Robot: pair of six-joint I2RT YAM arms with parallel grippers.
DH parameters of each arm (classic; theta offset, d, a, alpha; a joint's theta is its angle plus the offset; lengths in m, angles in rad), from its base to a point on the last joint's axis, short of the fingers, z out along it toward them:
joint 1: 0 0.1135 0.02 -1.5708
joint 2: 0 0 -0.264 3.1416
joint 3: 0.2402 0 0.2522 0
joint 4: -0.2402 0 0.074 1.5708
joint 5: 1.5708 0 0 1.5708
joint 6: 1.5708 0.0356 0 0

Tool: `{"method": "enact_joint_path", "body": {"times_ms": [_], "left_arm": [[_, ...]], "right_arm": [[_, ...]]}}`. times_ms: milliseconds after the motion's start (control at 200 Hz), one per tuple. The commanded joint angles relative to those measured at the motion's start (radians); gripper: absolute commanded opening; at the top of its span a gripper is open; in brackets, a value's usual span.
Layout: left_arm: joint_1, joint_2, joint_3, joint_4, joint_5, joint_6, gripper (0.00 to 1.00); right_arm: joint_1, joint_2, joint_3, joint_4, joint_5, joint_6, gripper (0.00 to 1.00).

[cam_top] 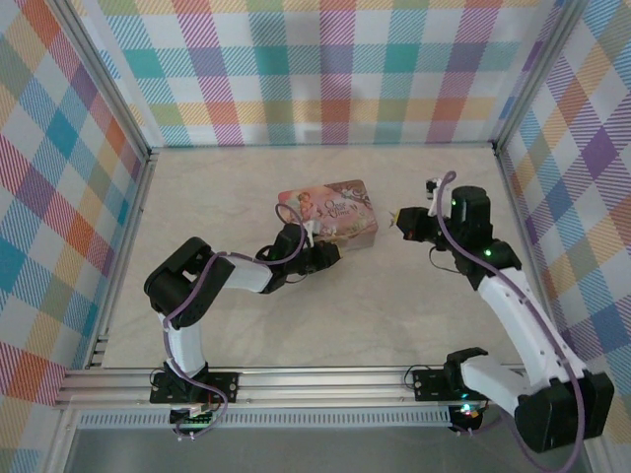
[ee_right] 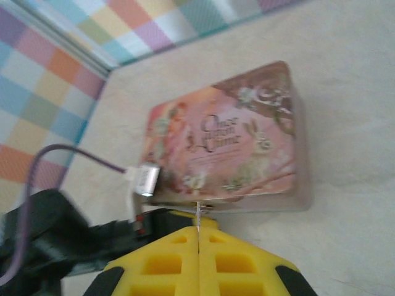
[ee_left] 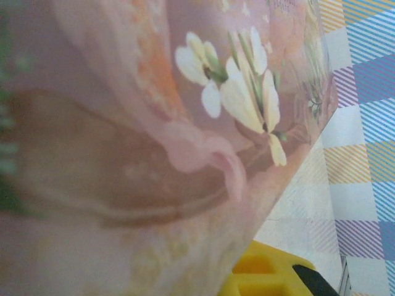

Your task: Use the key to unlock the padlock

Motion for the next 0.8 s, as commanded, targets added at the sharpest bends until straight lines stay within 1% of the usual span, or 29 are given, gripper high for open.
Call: {"method": "enact_joint_path", "body": {"times_ms": [0,175,250,400,585,700,795], "left_arm": [[-0.011,-0.013,0.053,0.002,0.038,-0.018,0.14],[-0.01,-0.015,0.072,-0.023,0.047,-0.016,0.14],[-0.01,-0.015,0.076,-0.033,0.051,-0.015,0.14],[-0.01,-0.016,0.072,-0.03,0.06,-0.019,0.14],[-0.008,-0.022,0.089,-0.038,0.076,-0.031,0.14],[-0.006,-0.024,0.103,-0.044,0.087,-0.039,0.14],[0.0,-0.027,0.111,-0.037,0.098,-0.056,0.14]], "right_arm": [[-0.006,-0.082,-0.026,0.053,-0.136,0.012,0.0],[-0.007,-0.192,-0.066,0.112,-0.203,0.061,0.0],[-0.006,-0.227,-0.092,0.163,-0.241,0.099,0.0],[-0.006,-0.281,-0.152,0.264,-0.274,0.18,0.0],[-0.007,-0.306,-0.248,0.453,-0.328,0.332,0.0],[-0.006,-0.306,-0.309,0.55,-0.334,0.409,0.0],[-0.006,-0.308,-0.348,0.589,-0.322,0.451,0.0]]}}
